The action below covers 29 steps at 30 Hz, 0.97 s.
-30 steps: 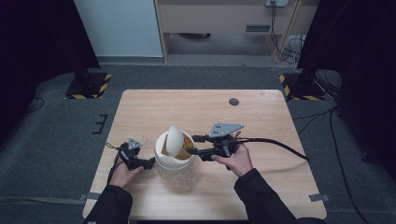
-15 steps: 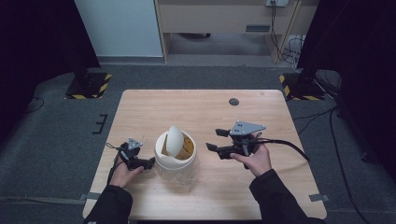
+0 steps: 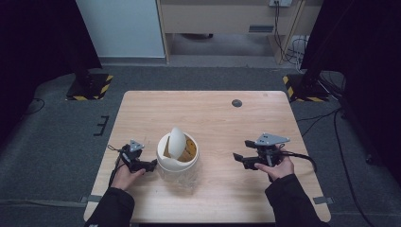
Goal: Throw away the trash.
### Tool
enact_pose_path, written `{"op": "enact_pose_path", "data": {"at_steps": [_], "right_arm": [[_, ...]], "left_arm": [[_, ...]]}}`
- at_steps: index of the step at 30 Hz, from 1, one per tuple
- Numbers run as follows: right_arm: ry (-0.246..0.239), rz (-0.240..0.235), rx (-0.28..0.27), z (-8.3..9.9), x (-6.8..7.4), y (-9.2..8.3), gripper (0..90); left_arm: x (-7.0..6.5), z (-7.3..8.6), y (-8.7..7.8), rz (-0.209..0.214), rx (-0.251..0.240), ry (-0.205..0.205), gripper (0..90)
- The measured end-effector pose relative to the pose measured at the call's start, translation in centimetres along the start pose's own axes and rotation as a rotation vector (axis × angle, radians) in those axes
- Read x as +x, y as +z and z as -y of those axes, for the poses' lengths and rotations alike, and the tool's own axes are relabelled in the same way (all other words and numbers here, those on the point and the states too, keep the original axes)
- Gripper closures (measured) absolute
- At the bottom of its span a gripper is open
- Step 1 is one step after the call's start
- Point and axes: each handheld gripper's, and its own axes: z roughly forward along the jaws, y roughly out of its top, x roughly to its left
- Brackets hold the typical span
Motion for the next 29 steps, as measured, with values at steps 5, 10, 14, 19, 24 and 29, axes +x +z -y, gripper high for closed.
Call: {"op": "enact_pose_path", "data": {"at_steps": [5,10,14,19,24,29], "right_arm": [[0.051,0.052,0.04,1.8,-1.4,-0.4,23.3],[0.089,0.114,0.081,3.4,-3.0,-0.3,21.3],[0.106,0.169,0.121,4.8,-4.5,-0.2,20.6],[0.132,0.226,0.158,6.1,-6.2,-0.1,17.6],[0.155,0.286,0.195,6.6,-7.0,-0.4,14.8],[0.168,0.329,0.226,7.1,-7.6,-0.6,13.5]], "left_arm": [[0.0,0.0,0.0,0.0,0.0,0.0,0.0],[0.0,0.0,0.0,0.0,0.0,0.0,0.0],[0.0,0.0,0.0,0.0,0.0,0.0,0.0],[0.0,0.0,0.0,0.0,0.0,0.0,0.0],[0.0,0.0,0.0,0.0,0.0,0.0,0.0],[0.0,0.0,0.0,0.0,0.0,0.0,0.0]]}}
